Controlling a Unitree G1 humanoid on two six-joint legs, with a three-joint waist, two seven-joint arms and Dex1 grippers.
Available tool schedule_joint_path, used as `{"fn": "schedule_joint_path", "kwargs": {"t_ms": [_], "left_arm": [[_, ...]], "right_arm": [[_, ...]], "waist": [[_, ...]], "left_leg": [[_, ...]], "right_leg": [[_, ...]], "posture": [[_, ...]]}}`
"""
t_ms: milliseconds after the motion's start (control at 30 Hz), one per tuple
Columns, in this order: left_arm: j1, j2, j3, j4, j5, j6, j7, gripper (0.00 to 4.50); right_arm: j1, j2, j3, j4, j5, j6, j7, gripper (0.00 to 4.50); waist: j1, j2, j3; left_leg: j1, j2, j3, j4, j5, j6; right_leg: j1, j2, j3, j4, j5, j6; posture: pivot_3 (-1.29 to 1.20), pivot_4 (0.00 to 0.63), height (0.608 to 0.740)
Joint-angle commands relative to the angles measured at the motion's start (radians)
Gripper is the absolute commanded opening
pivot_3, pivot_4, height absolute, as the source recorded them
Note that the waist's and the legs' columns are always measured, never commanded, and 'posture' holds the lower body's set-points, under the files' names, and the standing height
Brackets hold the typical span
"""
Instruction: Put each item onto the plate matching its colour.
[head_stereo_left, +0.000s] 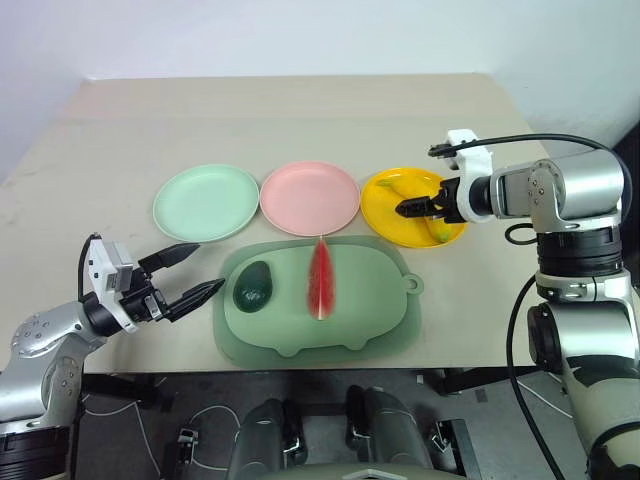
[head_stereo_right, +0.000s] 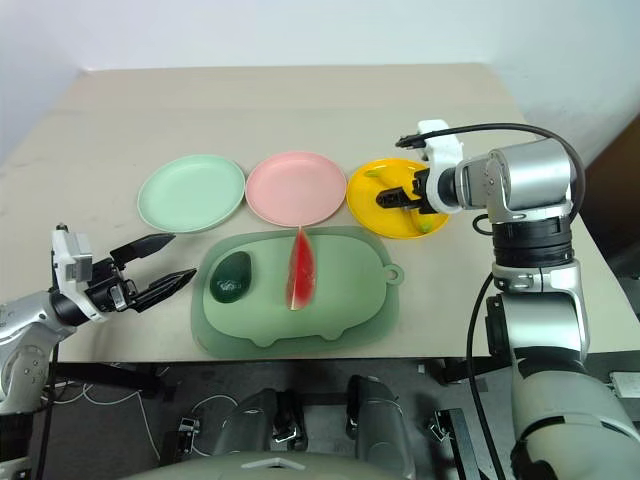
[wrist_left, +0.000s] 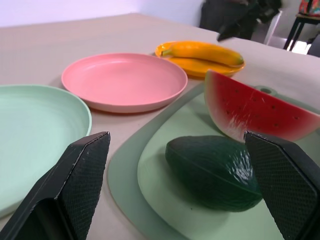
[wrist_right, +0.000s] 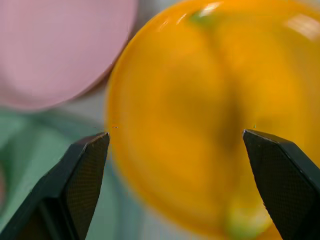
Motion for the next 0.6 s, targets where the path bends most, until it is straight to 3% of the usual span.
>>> {"fn": "schedule_joint_path", "kwargs": {"t_ms": [33,200,333,600], "left_arm": [[-0.018,0.001,-0.002,0.009,-0.002,-0.026,-0.009,4.50],[-0.035,-0.004,-0.020,0.022,0.003,-0.032,-0.015,4.50],[-0.052,-0.006,-0.039,0.026,0.003,-0.031,-0.013,4.50],[-0.081,-0.009,-0.055,0.043,0.009,-0.033,-0.011,4.50]], "right_arm": [[-0.013,0.012,-0.041,-0.047,0.238,0.023,-0.085,4.48],[-0.037,0.021,-0.014,0.022,0.624,0.023,-0.332,4.48],[-0.076,0.112,0.032,0.175,0.922,0.023,-0.590,4.48],[-0.129,0.209,0.063,0.376,1.228,0.023,-1.001,4.48]], "waist": [[0.000,0.000,0.000],[0.000,0.000,0.000],[-0.003,-0.001,0.000],[0.001,-0.001,-0.001]], "left_leg": [[0.000,0.000,0.001,0.000,0.000,0.000],[0.000,0.000,0.001,0.000,0.000,0.000],[0.001,0.000,0.002,0.000,0.000,0.000],[0.002,0.000,0.005,0.002,0.001,0.002]], "right_leg": [[0.000,0.000,0.000,0.000,0.000,0.000],[0.000,0.000,0.001,0.000,0.000,0.000],[0.000,0.001,0.001,0.001,0.000,0.000],[0.000,0.000,0.003,0.006,0.001,0.000]], "posture": [[0.00,0.150,0.696],[0.00,0.150,0.696],[0.00,0.150,0.696],[0.00,0.150,0.696]]}}
